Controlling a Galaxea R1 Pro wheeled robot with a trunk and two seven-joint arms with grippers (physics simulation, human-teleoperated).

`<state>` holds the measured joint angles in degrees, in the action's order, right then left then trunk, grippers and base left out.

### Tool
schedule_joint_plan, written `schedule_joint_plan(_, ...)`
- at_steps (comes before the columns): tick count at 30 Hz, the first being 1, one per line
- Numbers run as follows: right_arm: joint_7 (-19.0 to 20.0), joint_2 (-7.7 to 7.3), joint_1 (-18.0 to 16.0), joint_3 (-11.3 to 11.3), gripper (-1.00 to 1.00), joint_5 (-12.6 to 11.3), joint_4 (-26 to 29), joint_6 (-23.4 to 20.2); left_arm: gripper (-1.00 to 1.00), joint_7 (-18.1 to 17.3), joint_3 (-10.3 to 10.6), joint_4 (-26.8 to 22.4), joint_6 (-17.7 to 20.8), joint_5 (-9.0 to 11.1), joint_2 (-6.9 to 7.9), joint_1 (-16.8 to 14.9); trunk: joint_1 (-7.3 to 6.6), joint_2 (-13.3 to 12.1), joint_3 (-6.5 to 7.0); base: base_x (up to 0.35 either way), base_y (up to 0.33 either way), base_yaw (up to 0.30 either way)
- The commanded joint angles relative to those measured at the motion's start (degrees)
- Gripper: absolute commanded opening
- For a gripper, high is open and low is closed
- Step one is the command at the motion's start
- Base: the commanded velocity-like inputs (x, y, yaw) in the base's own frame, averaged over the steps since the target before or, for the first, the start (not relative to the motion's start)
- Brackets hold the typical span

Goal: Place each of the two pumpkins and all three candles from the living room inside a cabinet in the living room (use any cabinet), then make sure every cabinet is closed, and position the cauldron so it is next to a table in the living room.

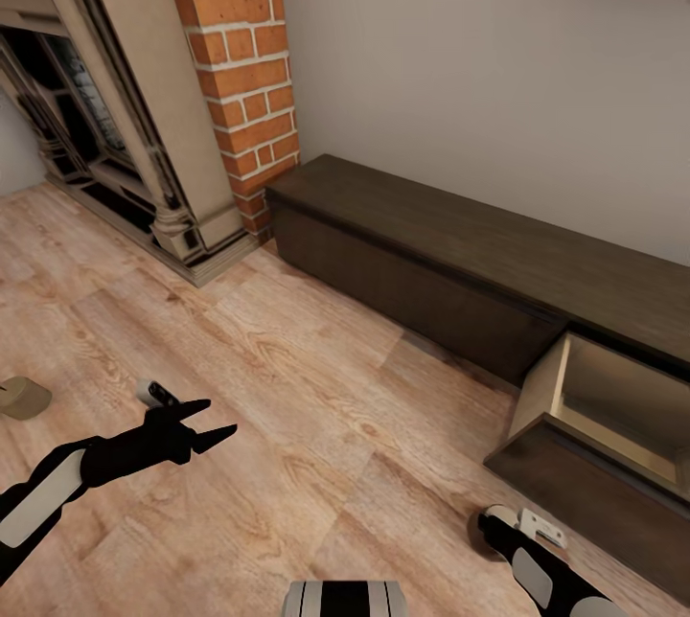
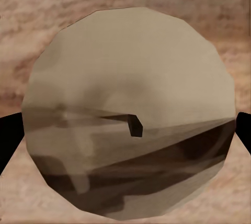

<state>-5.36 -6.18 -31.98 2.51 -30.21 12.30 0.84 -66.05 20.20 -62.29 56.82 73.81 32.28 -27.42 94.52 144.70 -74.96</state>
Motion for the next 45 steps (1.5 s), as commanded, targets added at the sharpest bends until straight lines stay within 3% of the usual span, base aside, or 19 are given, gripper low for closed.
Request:
schedule_joint_plan(1, -0.1, 0.04, 0.0, 0.2, -1.0, -0.3, 0.0, 0.1, 1.0, -0.1, 0.2, 0.0, 0.3, 0.3, 0.06, 0.0, -0.03, 0.0, 0.19, 0.0, 0.0, 0.0)
schedule_joint_plan(16, 0.0, 0.03, 0.0, 0.2, -1.0, -0.5, -0.6, -0.8, 1.0, 0.0, 0.1, 0.6, 0.3, 0.1, 0.06, -0.1, -0.42, -0.2, 3.51, 0.0, 0.0, 0.0)
schedule_joint_plan(20, -0.3, 0.08, 0.0, 0.2, -1.0, -0.5, -0.7, -3.4, 1.0, 0.0, 0.1, 0.8, 0.3, 0.1, 0.06, -0.1, -0.52, -0.3, 4.4, 0.0, 0.0, 0.0)
schedule_joint_plan(25, -0.3, 0.04, 0.0, 0.2, -1.0, -0.6, -0.8, -6.6, 1.0, 0.0, 0.1, 0.8, 0.3, 0.1, 0.06, -0.1, -0.52, -0.3, 4.4, 0.0, 0.0, 0.0)
schedule_joint_plan(45, -0.1, 0.03, 0.0, 0.2, -1.0, -0.5, -0.7, -6.6, 1.0, 0.0, 0.1, 0.4, 0.3, 0.1, 0.06, -0.1, -0.52, -0.3, 4.4, -0.158, 0.034, 0.0)
